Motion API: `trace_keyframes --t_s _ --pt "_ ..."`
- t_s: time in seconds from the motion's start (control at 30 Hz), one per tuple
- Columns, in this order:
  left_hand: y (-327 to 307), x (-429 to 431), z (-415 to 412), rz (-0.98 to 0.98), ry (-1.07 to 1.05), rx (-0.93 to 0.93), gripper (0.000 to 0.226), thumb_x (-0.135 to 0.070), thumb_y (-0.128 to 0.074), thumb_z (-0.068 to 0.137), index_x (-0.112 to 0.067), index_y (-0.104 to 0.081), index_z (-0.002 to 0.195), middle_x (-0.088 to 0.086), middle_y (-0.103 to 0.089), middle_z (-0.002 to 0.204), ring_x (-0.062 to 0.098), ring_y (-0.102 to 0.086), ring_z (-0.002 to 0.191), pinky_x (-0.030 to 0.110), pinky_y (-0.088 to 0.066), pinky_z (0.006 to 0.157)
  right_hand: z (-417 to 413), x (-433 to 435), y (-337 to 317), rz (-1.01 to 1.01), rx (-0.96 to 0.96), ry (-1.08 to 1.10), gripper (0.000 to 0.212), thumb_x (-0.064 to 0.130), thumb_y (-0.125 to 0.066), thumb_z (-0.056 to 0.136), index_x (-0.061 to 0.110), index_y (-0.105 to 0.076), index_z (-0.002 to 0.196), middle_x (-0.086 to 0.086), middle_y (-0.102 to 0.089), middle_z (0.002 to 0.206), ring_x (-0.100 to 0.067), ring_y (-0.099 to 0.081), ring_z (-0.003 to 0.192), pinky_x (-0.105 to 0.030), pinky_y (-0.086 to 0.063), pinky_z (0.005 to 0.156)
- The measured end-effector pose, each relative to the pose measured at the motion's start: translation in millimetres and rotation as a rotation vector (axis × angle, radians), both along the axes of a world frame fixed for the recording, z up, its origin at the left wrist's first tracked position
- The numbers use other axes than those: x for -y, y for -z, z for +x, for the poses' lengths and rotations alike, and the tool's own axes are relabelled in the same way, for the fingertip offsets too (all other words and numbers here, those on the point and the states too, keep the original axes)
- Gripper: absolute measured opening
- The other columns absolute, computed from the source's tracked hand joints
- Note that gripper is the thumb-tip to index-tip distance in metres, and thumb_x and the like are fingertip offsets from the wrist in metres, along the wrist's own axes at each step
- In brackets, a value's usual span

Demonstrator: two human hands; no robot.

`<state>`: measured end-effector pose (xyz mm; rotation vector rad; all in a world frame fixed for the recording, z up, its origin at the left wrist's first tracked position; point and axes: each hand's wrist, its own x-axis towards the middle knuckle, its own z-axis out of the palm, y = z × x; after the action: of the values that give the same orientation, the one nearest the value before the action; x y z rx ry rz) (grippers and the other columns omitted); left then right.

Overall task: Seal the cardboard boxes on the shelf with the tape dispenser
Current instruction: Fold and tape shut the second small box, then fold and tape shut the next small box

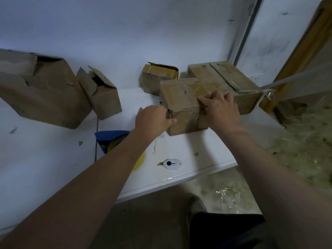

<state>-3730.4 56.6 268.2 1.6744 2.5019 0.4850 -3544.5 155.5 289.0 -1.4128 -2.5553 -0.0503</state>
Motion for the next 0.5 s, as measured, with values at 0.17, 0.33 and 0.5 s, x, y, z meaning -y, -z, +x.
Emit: trace_keyframes --t_s 0.17,0.33,0.5 --pt "-44.3 15.2 -33.7 -0.277 0.221 0.121 0.069 -0.053 -0.072 0.085 -0.025 -0.050 0.144 0.000 -0.054 0.142 0.024 -0.050 0.131 0.035 -0.040 0.104 -21.5 1.8 -31.8 -0.288 -0.006 -0.057 0.067 0.041 -0.057 0.088 0.049 -0.032 0.150 -0.003 -0.044 0.146 -0.039 -0.039 0.135 -0.058 -0.044 0.102" --pt "-65.2 36.8 -81.0 -0.098 0.034 0.052 0.091 -0.055 -0.070 0.086 -0.024 -0.023 0.159 0.006 -0.032 0.161 0.028 -0.035 0.144 0.042 -0.036 0.111 -78.4 -7.5 -51.7 -0.239 0.004 -0.147 0.061 0.055 -0.055 0.084 0.041 -0.043 0.142 -0.003 -0.050 0.144 -0.035 -0.047 0.131 -0.054 -0.046 0.100" --pt "-64.9 35.2 -119.4 0.049 -0.095 -0.089 0.085 -0.059 -0.062 0.090 -0.022 -0.025 0.157 0.009 -0.040 0.155 0.033 -0.036 0.141 0.051 -0.039 0.109 -141.1 -21.9 -52.3 -0.193 0.011 -0.145 0.054 0.049 -0.055 0.094 0.030 -0.045 0.144 -0.010 -0.042 0.145 -0.040 -0.034 0.139 -0.053 -0.045 0.101"
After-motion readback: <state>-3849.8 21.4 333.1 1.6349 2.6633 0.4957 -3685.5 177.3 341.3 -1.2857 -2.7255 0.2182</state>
